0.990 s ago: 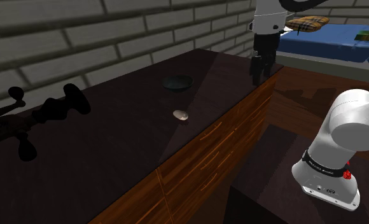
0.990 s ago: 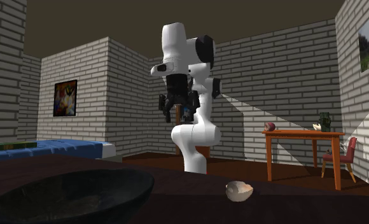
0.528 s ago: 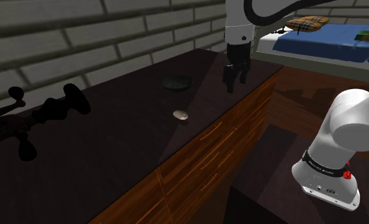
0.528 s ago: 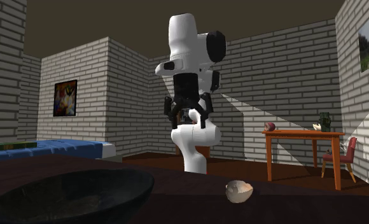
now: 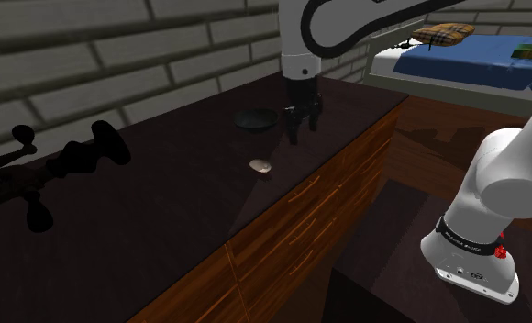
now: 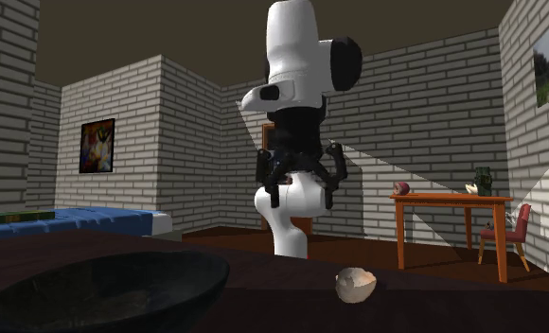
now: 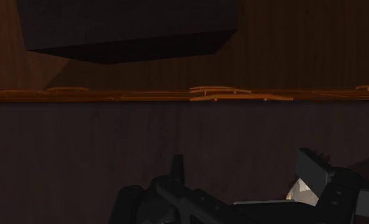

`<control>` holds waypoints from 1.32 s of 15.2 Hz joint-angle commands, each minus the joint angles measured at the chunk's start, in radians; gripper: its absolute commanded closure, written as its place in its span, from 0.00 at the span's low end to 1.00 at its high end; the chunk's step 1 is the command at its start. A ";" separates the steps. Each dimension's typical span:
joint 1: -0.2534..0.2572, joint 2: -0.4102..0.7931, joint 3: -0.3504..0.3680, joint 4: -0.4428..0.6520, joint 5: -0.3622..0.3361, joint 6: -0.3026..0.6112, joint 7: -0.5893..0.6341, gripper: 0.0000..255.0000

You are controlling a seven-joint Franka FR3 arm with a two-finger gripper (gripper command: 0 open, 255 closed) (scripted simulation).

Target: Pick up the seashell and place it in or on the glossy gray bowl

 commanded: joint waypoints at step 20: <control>0.058 0.404 0.094 0.245 -0.101 0.165 0.159 0.00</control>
